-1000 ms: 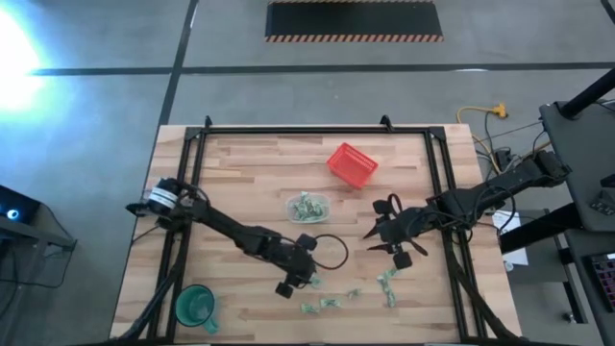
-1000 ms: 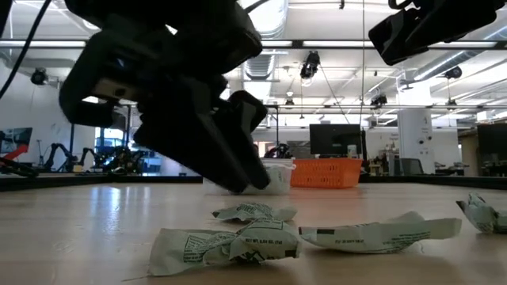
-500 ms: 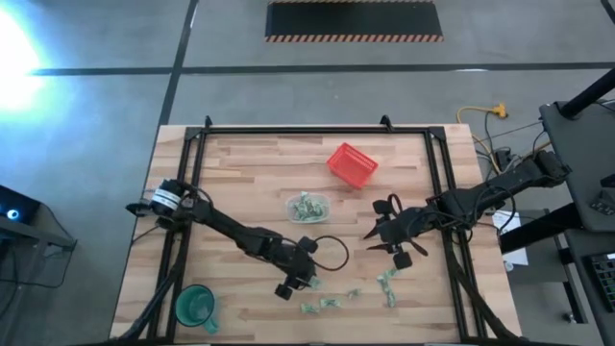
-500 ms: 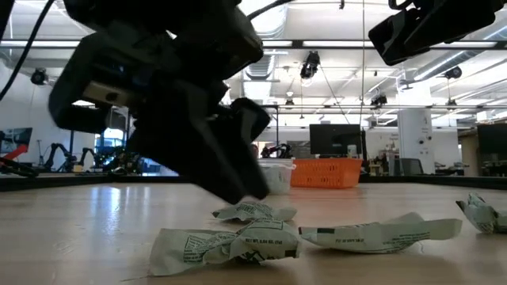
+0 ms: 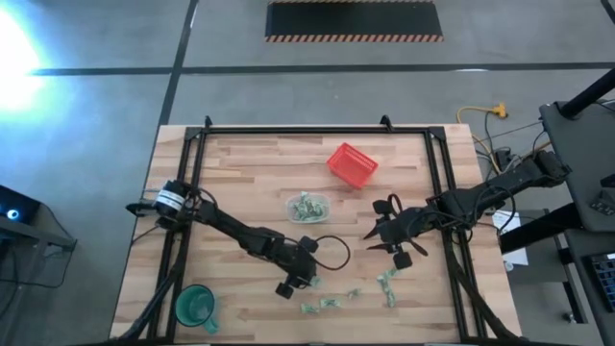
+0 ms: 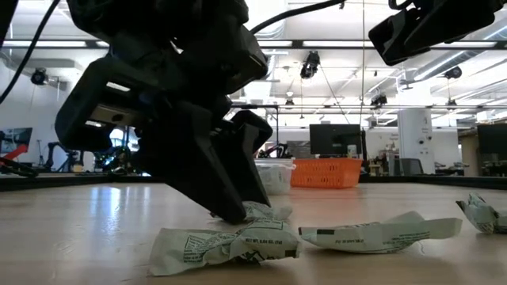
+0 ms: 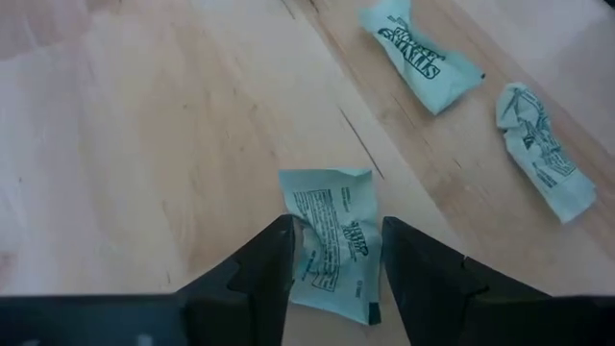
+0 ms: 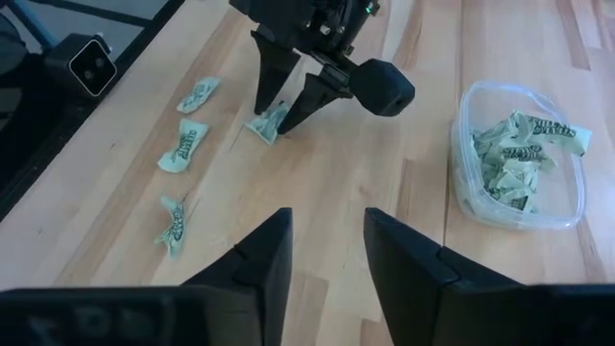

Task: Pick and place items into bin
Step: Put the stevia packet into the transparent bin

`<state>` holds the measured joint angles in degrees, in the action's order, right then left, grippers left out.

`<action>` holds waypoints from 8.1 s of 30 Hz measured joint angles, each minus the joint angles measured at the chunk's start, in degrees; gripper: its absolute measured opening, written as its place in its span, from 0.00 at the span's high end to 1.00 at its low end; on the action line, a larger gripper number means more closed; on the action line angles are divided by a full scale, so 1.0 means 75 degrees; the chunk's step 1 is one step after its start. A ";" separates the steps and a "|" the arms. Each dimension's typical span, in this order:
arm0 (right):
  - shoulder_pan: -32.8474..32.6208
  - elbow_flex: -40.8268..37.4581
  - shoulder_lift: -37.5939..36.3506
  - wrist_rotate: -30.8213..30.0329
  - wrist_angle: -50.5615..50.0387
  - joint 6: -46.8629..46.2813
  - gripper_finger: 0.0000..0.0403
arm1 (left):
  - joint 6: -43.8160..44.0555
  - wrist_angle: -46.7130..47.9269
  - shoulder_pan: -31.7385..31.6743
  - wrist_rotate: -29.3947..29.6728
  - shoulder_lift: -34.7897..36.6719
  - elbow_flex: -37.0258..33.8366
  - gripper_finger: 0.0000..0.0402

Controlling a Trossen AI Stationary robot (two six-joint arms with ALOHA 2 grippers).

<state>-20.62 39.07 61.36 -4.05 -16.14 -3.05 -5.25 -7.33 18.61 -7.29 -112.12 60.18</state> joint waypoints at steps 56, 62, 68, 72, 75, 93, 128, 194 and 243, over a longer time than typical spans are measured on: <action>0.0000 -0.0154 0.0003 -0.0076 0.0061 0.0149 0.78 | -0.1151 0.1518 -0.1547 0.5007 0.1944 -0.0349 0.84; 0.0000 -0.0166 0.0003 -0.0073 0.0070 0.0160 0.79 | -0.1150 0.1520 -0.1538 0.5001 0.1944 -0.0349 0.69; 0.0001 -0.0443 0.0128 -0.0057 0.0764 -0.0092 0.81 | -0.0948 0.1572 -0.1416 0.4996 0.2046 -0.0305 0.60; -0.0014 -0.0748 0.0540 -0.0015 0.1214 -0.0139 0.80 | -0.0930 0.1894 -0.1158 0.4990 0.2279 -0.0259 0.59; -0.0015 -0.0923 0.0928 0.0022 0.1523 -0.0400 0.78 | -0.0766 0.1870 -0.0888 0.4985 0.2470 -0.0280 0.59; -0.0106 -0.0957 0.3366 0.2234 0.3844 -0.1350 0.74 | -0.0714 0.1971 -0.0169 0.4990 0.2949 -0.0323 0.59; -0.0969 0.0041 0.5335 0.1750 0.4233 -0.0981 0.69 | 0.0533 0.3321 0.0645 0.5009 0.3847 -0.0329 0.59; 0.3184 0.0105 0.3937 -0.0086 0.5702 0.2078 0.97 | 0.0862 0.3722 0.0636 0.5004 0.3838 -0.0335 0.59; 0.3258 0.0254 0.4813 0.0512 0.6191 0.2341 0.70 | 0.0883 0.3620 0.0643 0.4988 0.3838 -0.0338 0.59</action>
<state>3.81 40.97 97.46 -0.22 30.29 14.51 1.37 19.82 23.43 30.12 -83.33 57.65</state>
